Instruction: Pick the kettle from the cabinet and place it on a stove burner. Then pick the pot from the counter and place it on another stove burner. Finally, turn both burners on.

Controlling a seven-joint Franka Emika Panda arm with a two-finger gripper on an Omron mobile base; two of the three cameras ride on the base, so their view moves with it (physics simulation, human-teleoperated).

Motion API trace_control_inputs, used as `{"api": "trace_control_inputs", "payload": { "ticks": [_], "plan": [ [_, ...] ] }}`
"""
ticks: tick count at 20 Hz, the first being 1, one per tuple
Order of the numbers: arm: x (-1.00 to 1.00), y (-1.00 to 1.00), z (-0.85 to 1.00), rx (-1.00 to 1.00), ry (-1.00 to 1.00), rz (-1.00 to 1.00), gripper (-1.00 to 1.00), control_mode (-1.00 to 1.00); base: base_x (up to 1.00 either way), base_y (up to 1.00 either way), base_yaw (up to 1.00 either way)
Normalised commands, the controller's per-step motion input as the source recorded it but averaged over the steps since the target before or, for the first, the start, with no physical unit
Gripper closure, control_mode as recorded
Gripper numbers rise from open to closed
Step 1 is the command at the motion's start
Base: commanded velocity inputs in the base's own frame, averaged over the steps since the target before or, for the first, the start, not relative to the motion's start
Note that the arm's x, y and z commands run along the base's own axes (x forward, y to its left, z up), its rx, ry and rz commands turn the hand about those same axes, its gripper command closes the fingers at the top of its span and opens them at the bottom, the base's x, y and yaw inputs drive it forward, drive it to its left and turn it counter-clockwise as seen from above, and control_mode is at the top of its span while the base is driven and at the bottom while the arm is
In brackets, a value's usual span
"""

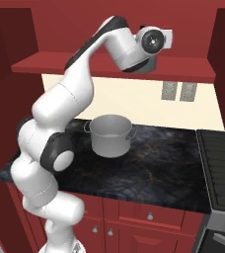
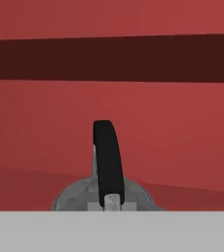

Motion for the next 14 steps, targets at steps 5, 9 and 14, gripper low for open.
{"api": "trace_control_inputs", "payload": {
  "ticks": [5, 9, 14],
  "plan": [
    [-0.63, 0.05, 0.00, -0.06, -0.01, 0.00, 1.00, -1.00, 0.00, 0.00, 0.00],
    [-0.48, 0.15, 0.06, -0.07, -0.01, 0.00, 1.00, -1.00, 0.00, 0.00, 0.00],
    [-0.50, 0.17, 0.00, -0.06, 0.00, 0.00, 1.00, -1.00, 0.00, 0.00, 0.00]
  ]
}}
